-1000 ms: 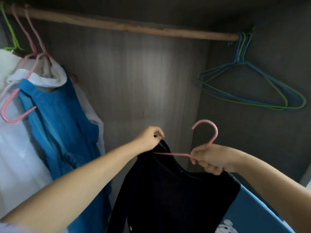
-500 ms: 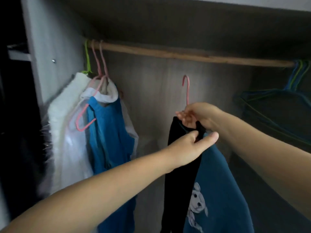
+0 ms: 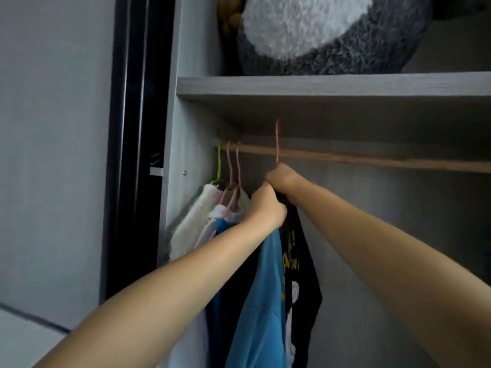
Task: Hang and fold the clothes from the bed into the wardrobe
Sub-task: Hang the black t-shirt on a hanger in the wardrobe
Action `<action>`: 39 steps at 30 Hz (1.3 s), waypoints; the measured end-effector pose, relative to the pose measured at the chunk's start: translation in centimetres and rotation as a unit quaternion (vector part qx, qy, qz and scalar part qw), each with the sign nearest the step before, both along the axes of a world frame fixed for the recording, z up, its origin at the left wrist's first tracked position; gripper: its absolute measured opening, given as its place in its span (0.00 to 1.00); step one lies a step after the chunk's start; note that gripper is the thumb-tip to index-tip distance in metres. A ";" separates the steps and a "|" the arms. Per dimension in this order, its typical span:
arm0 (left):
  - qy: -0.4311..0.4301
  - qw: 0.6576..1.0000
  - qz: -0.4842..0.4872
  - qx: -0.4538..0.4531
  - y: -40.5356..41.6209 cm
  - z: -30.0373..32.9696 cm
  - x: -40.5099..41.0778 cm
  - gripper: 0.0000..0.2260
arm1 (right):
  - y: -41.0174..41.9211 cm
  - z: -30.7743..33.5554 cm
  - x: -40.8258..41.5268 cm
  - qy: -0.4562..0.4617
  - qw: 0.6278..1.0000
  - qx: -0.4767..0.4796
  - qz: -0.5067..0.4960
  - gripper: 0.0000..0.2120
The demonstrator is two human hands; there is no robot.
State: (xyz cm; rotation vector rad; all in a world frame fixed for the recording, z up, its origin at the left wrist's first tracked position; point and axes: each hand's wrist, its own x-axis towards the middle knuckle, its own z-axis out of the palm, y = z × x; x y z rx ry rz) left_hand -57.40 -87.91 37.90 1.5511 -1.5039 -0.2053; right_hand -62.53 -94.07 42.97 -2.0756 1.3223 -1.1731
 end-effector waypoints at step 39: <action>-0.352 0.775 -0.406 -0.332 8.3 -24.6 -27.3 0.21 | 29.7 -29.3 -38.2 0.364 0.819 -0.111 -0.428 0.24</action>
